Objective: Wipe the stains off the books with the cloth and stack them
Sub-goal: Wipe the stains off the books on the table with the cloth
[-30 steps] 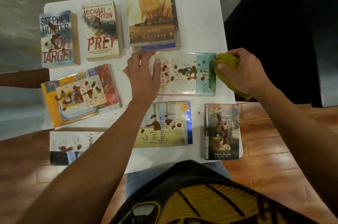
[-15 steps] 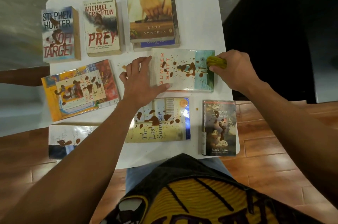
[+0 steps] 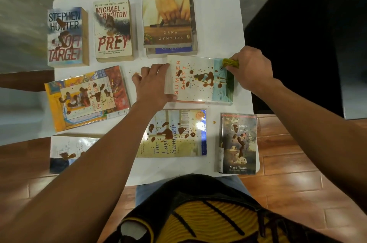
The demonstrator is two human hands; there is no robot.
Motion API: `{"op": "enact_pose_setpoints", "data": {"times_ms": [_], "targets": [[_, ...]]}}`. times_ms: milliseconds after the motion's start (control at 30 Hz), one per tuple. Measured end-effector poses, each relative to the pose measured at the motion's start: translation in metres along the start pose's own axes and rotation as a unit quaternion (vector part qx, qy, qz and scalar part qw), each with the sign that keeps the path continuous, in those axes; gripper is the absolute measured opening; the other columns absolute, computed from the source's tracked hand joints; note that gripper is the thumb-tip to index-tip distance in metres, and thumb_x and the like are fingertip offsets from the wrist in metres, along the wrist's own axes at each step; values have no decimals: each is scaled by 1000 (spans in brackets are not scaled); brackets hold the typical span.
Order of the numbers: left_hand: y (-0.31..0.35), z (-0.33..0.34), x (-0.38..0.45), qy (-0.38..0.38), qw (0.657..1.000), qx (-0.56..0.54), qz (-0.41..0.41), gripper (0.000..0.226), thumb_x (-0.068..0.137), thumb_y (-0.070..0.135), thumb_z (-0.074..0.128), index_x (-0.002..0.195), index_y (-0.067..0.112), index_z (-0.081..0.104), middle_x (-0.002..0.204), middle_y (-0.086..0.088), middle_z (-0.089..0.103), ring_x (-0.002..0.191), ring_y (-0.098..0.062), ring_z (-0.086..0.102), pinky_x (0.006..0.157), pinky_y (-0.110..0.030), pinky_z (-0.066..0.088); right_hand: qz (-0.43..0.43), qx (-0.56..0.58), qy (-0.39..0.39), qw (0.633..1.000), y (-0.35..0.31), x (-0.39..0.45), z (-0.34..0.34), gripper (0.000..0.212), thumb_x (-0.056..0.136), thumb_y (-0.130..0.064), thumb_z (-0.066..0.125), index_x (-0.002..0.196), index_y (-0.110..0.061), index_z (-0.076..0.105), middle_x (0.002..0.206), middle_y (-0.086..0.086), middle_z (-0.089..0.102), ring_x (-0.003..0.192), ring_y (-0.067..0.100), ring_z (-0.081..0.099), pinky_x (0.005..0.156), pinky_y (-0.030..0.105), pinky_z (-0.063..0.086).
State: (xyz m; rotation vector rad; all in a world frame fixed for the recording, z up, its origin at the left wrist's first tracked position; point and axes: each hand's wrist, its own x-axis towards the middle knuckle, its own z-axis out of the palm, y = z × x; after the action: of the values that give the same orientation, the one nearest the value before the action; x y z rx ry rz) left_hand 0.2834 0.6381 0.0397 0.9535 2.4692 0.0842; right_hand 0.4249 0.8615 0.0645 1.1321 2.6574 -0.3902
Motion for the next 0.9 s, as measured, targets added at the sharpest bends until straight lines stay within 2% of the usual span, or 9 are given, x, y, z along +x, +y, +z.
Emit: {"op": "enact_pose_setpoints", "data": {"times_ms": [133,267,433,500,600,667,767,900], "targets": [[4,-4,3,-10,999,31,-4,100,74,50,84,155,29,28,150,3,40,135,-25,31,108,-45,20,-24,-43,-14,999,-5,9,0,36,96,-44,61,121,-20,69,104,2,56,83,17,51,68,33,52],[2,-6,3,-6,998,70,1,102,73,60,80,155,31,26,151,6,41,135,-25,33,109,-47,22,-32,-61,-5,998,-5,6,2,37,97,-44,59,122,-19,68,107,4,57,85,19,53,66,33,48],[2,-9,3,-17,995,97,8,104,74,65,77,156,31,24,151,5,42,136,-25,33,110,-50,22,-60,-39,-7,997,-2,-3,10,46,95,-49,59,127,-17,66,115,2,54,102,20,55,76,37,55],[4,-10,3,-19,994,107,12,103,74,65,77,155,29,25,150,4,43,135,-25,34,109,-50,22,-66,-18,-14,998,1,-4,11,51,94,-56,56,126,-18,66,116,1,51,101,17,52,74,35,54],[6,-12,3,-20,993,119,13,101,74,63,77,154,28,27,148,2,45,134,-27,35,108,-50,23,-66,-5,-22,998,5,-3,11,48,97,-54,51,128,-21,67,124,5,47,107,20,50,75,32,50],[7,-12,3,-21,992,122,10,102,74,63,77,154,28,26,148,2,44,134,-27,36,108,-49,24,-44,25,-26,998,7,-2,12,47,96,-52,54,129,-20,66,119,5,50,100,18,53,72,30,50],[7,-11,3,-24,993,119,7,102,74,63,78,155,28,25,149,3,44,134,-27,35,108,-50,24,8,83,-25,996,7,-4,13,45,92,-47,64,127,-18,68,110,-1,61,82,11,57,59,22,48],[8,-10,4,-28,993,116,6,103,73,63,78,155,28,26,149,3,44,134,-27,36,108,-50,23,-13,75,-46,996,6,-14,12,39,92,-38,69,125,-17,69,115,3,69,87,17,65,75,35,60]]}}
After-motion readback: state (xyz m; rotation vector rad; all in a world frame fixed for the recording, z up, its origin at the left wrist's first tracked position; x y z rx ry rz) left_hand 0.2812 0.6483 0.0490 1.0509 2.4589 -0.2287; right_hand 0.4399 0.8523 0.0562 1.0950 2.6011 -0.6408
